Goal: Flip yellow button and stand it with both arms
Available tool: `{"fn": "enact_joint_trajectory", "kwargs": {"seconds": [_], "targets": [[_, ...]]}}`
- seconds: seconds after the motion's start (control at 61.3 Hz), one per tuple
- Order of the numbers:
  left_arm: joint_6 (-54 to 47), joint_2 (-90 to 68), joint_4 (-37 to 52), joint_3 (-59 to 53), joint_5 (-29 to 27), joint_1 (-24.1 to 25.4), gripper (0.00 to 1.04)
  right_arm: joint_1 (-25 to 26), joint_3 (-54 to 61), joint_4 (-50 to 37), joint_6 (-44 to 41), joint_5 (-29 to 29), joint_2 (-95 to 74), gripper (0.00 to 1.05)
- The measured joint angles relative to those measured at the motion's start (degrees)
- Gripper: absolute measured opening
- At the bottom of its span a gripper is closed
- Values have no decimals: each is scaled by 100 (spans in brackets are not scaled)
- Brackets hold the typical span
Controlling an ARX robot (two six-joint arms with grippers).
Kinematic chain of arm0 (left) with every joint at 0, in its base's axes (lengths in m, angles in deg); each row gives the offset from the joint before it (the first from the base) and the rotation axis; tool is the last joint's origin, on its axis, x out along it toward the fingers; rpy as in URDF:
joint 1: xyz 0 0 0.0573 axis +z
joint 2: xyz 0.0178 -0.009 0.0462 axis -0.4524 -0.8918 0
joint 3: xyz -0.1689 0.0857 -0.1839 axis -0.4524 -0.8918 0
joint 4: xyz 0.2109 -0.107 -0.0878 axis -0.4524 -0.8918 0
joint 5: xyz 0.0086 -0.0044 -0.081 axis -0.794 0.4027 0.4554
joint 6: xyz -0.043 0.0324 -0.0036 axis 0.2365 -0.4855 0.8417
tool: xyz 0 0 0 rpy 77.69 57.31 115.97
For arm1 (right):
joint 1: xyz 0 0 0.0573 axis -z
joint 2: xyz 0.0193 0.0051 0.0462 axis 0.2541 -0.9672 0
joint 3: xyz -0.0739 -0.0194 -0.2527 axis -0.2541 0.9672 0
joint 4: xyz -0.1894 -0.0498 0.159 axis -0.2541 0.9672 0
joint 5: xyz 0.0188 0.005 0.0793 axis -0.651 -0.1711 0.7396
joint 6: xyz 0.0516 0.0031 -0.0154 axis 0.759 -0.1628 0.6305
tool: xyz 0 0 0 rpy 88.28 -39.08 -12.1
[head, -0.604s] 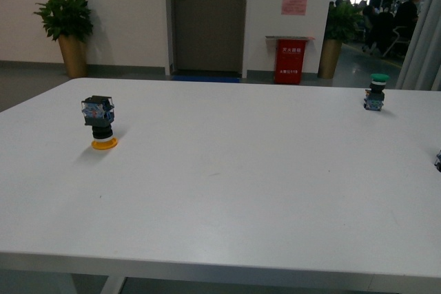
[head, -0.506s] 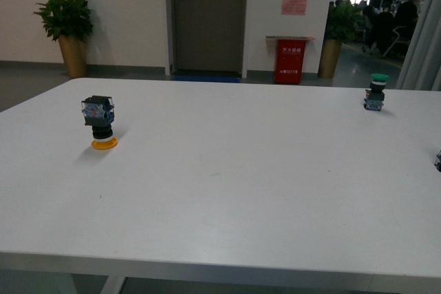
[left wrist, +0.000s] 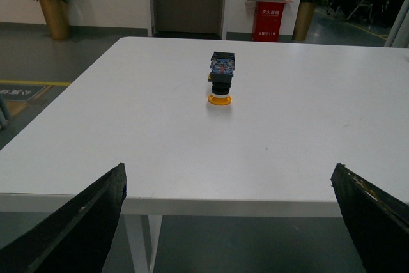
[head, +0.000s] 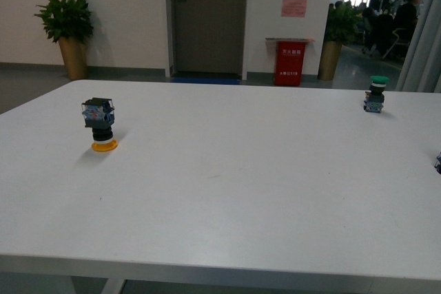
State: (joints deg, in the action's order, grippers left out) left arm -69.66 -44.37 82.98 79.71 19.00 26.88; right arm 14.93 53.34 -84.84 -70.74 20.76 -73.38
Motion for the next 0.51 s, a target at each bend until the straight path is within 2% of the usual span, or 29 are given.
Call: {"fn": "enact_joint_trajectory", "kwargs": {"seconds": [0.098, 0.147, 0.179, 0.212, 0.261, 0.343, 0.506], "targets": [[0, 0, 0, 0, 0, 0, 99, 0, 0, 0, 0, 0, -2, 98], [-149, -538, -988, 372, 420, 223, 99, 0, 0, 0, 0, -7, 0, 98], [-339, -1368, -1609, 785, 693, 566, 99, 0, 0, 0, 0, 0, -2, 98], [-411, -1698, -1602, 890, 726, 702, 99, 0, 0, 0, -2, 13, 0, 98], [-570, -2500, -1235, 1132, 748, 1012, 99, 0, 0, 0, 0, -13, 0, 98], [-702, -3587, -363, 1550, 710, 1235, 99, 0, 0, 0, -2, -17, -2, 98], [-868, -5676, 866, 2857, 433, 1104, 99, 0, 0, 0, -2, -17, 0, 98]]}}
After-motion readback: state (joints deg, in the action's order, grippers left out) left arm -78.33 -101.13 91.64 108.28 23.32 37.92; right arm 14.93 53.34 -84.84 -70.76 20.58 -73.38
